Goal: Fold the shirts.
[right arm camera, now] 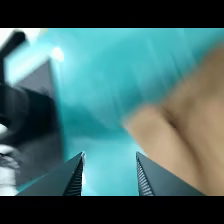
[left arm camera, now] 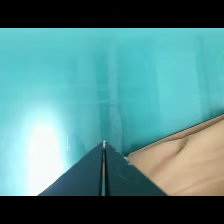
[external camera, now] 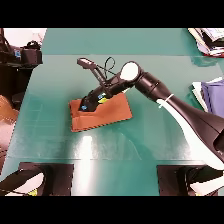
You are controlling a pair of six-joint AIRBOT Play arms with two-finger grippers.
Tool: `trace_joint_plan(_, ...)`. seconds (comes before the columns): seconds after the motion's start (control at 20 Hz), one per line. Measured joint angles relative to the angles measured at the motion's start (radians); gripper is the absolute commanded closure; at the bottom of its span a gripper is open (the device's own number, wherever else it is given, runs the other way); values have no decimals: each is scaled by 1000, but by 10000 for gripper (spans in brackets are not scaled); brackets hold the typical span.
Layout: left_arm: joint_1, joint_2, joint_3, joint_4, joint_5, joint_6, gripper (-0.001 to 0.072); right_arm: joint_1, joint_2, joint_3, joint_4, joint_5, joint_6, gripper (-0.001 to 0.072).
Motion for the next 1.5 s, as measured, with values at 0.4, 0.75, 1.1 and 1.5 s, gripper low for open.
trace_joint_plan(0.4, 8, 7, -2, -40, -23, 0, 682, -385, 131, -310, -173, 76, 78, 10)
trace_joint_plan(0.75, 8, 8, -2, -115, 54, 0, 682, -572, 68, -501, 14, 52, 64, 14)
trace_joint_plan(1.1, 8, 8, -2, -129, 74, 0, 682, -420, -87, -469, 229, 16, 5, 219)
trace_joint_plan(1.5, -23, 5, -2, -171, 77, -1, 684, -319, -153, -228, 180, -50, -2, 698)
